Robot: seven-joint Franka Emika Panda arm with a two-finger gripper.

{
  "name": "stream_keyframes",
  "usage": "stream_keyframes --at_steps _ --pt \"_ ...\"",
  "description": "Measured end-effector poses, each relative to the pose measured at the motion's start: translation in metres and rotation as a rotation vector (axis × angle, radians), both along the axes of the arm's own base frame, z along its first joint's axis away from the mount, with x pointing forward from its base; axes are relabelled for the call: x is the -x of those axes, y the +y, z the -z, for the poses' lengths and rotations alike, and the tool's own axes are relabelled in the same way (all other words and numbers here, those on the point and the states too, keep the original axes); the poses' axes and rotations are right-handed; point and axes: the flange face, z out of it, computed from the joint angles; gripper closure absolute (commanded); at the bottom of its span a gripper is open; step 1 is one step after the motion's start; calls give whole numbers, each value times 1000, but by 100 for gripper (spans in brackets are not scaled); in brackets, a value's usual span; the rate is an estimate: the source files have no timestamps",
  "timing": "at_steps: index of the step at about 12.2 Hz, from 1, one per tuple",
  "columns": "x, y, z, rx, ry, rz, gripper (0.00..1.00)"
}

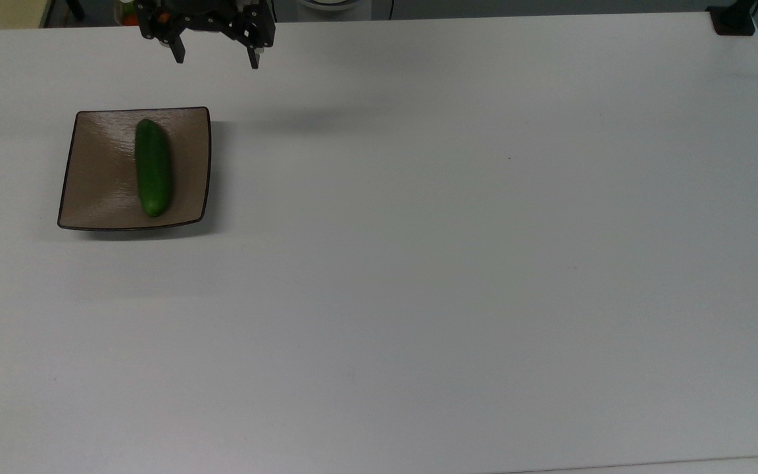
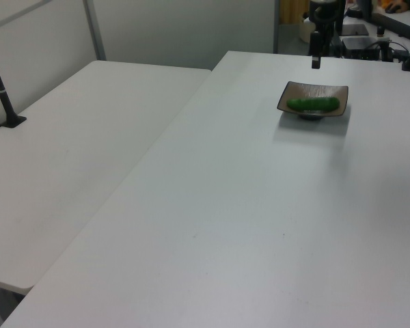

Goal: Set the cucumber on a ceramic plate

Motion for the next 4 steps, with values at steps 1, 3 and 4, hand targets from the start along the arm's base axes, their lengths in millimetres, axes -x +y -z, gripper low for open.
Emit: stream_keyframes --at_steps 1,3,4 --pt "1 0 -2 0 0 -7 0" --pt "3 0 -6 0 -7 -7 0" --pt "3 0 -6 0 -8 -7 0"
